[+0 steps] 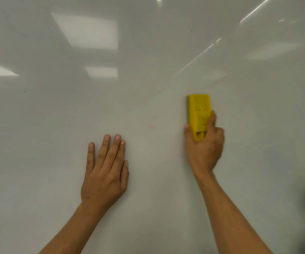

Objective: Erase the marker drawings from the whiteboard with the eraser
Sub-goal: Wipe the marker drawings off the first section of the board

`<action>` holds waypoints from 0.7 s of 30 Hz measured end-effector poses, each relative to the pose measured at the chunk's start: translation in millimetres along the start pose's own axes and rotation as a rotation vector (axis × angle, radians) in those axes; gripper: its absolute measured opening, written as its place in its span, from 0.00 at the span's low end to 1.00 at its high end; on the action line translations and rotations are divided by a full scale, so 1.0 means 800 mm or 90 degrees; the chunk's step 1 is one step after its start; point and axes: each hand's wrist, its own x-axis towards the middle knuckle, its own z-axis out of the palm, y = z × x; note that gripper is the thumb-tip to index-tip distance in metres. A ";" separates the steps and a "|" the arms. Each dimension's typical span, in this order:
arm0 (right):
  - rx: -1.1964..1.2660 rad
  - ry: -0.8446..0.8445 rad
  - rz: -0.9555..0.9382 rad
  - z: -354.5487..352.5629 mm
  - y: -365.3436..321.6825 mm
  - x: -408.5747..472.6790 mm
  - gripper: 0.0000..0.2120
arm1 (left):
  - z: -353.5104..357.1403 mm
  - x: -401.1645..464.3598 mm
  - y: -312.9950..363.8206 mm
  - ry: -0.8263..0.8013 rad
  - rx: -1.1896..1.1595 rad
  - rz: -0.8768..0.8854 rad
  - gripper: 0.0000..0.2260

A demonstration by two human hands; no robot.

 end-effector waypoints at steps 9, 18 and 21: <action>-0.067 -0.106 -0.485 0.002 -0.001 -0.062 0.33 | 0.000 0.000 -0.003 0.022 -0.011 0.010 0.23; -0.023 -0.027 -0.005 -0.002 -0.012 0.047 0.37 | 0.001 -0.001 0.001 0.000 0.003 0.003 0.24; -0.026 -0.039 -0.155 0.017 -0.068 0.007 0.36 | 0.001 -0.002 0.000 0.003 0.004 0.005 0.24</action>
